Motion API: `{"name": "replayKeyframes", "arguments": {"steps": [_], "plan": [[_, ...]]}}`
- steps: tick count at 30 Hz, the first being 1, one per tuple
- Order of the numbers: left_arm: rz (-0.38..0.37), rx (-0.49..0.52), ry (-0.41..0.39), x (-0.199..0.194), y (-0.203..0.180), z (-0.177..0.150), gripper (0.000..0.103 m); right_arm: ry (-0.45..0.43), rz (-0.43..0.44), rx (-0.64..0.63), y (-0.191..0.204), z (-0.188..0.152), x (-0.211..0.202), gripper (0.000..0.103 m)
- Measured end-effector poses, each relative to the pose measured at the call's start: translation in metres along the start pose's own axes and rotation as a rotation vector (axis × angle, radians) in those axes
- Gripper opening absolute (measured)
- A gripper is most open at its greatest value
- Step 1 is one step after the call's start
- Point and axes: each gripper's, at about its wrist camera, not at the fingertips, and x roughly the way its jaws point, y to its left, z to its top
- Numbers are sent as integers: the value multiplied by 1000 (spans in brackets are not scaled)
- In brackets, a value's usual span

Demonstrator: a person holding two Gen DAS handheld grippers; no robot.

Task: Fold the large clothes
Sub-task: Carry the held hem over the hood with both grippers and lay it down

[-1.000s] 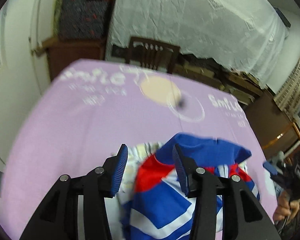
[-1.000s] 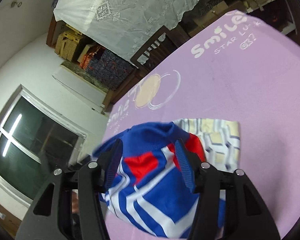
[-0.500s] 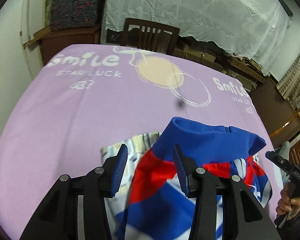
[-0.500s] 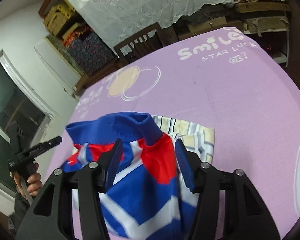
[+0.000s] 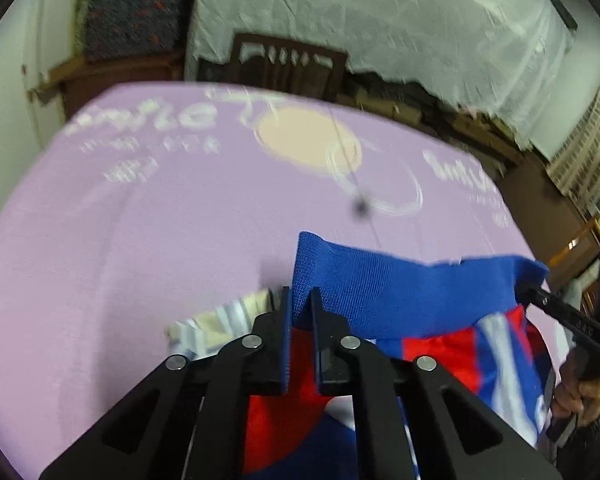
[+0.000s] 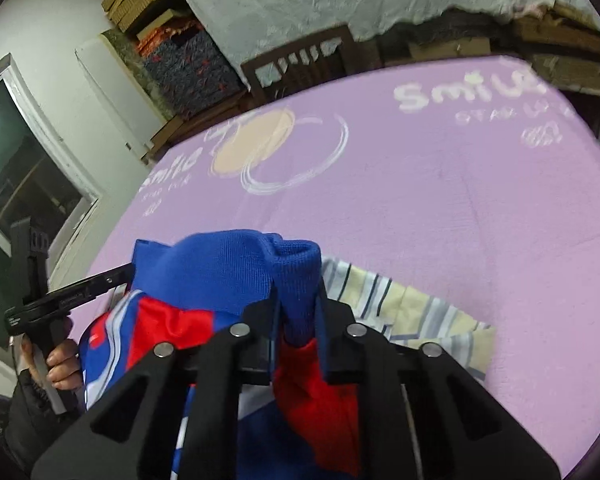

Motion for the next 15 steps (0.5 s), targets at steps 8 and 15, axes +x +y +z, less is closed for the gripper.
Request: {"name": "replayKeyframes", "arguments": {"steps": [8, 15], "plan": [[188, 37, -10, 20, -13, 3, 8, -32, -209, -39, 25, 19, 21, 12], [213, 20, 18, 44, -4, -7, 8, 27, -197, 83, -9, 7, 57, 14]]}}
